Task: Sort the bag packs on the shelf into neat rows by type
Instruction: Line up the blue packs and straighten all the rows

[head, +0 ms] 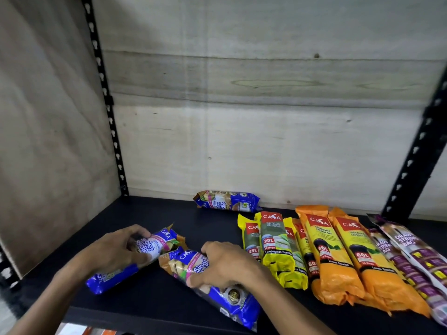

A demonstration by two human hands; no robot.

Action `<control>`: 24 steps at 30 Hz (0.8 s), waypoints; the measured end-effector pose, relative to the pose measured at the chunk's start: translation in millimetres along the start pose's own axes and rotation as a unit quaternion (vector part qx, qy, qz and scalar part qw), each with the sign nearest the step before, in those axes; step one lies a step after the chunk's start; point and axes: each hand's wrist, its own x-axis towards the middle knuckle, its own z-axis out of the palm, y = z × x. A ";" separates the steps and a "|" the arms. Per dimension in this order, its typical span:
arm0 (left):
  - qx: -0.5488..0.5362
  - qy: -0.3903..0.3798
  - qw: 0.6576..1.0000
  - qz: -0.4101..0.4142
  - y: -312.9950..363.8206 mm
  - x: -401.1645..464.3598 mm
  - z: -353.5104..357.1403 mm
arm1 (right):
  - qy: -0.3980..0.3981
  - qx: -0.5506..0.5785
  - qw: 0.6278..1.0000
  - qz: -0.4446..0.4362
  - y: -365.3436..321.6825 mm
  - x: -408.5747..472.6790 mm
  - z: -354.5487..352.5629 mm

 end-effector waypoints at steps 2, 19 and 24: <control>0.001 0.004 1.000 -0.002 2.2 0.3 0.9 | 0.013 0.012 1.000 0.018 1.6 0.3 -3.8; -0.021 0.094 0.994 -0.049 73.6 29.7 22.3 | 0.170 0.018 0.978 0.119 5.5 35.8 -38.2; -0.005 0.088 0.995 -0.056 89.9 36.9 26.6 | 0.167 -0.019 0.977 0.132 12.6 52.2 -38.7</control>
